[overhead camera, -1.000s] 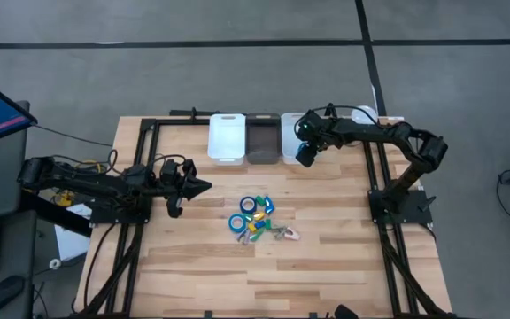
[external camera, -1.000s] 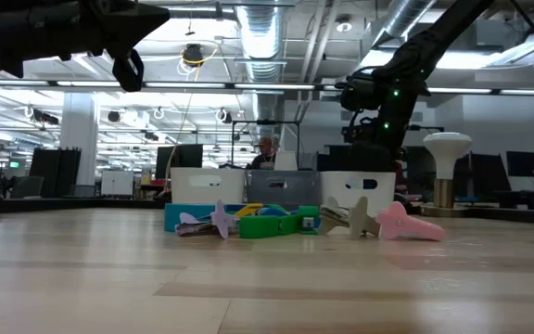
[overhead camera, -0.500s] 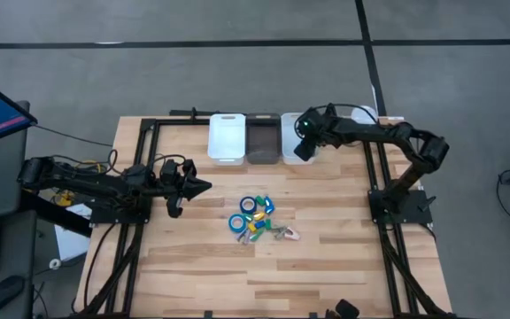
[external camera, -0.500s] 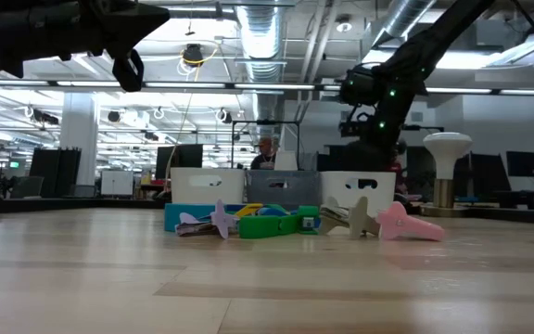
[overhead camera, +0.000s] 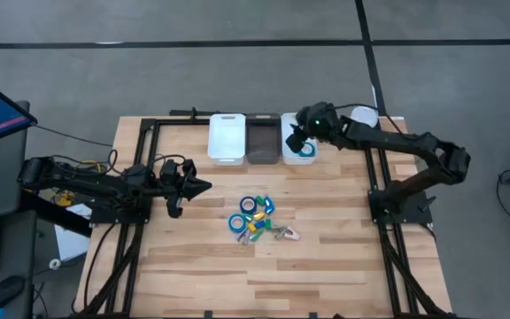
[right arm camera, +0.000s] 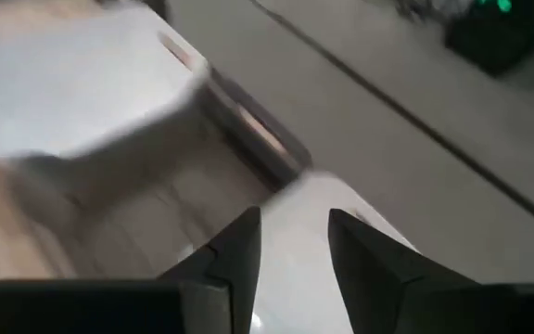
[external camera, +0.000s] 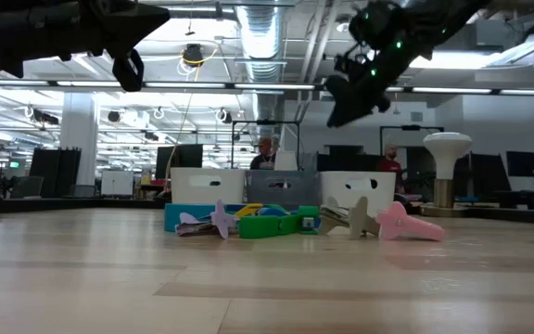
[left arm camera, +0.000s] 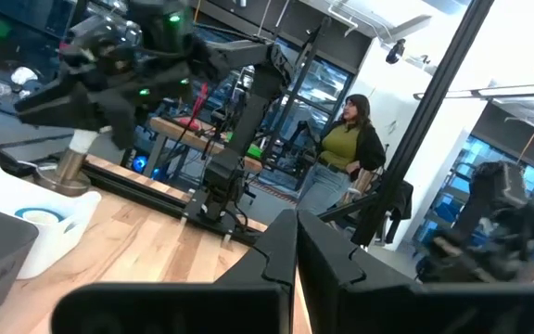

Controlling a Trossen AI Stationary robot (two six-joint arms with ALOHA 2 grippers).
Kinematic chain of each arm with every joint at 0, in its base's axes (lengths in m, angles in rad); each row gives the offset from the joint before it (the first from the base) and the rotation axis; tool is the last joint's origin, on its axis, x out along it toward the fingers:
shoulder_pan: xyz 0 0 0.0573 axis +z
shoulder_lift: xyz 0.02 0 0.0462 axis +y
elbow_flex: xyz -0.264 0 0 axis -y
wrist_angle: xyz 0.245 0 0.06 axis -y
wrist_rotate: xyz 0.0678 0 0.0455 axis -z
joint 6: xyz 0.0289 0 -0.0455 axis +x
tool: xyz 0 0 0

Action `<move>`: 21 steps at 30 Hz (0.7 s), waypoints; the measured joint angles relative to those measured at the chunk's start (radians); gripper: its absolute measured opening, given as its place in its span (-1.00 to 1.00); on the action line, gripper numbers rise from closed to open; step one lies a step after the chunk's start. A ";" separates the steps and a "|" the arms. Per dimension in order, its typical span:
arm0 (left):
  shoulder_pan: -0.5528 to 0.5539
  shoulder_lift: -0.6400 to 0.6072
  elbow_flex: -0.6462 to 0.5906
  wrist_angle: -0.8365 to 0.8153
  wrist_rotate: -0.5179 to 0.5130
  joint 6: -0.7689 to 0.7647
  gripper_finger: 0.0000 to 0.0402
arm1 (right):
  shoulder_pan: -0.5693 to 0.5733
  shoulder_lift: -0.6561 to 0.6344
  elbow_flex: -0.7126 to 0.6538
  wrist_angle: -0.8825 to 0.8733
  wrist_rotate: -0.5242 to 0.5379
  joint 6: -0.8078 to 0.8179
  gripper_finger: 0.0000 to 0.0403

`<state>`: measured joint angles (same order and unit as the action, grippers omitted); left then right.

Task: Pick and place Stapler, Stapler remover, tape
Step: Put the dark blue tape into the right white bin

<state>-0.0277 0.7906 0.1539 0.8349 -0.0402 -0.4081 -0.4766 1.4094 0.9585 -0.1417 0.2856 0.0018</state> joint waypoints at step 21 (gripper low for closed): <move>0.008 0.000 0.000 -0.160 0.038 0.254 -0.98 | 0.341 0.164 0.000 0.240 -0.267 -0.143 -0.41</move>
<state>-0.0193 0.7902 0.1535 0.6747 -0.0024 -0.1537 -0.1353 1.5732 0.9585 0.0981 0.0181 -0.1413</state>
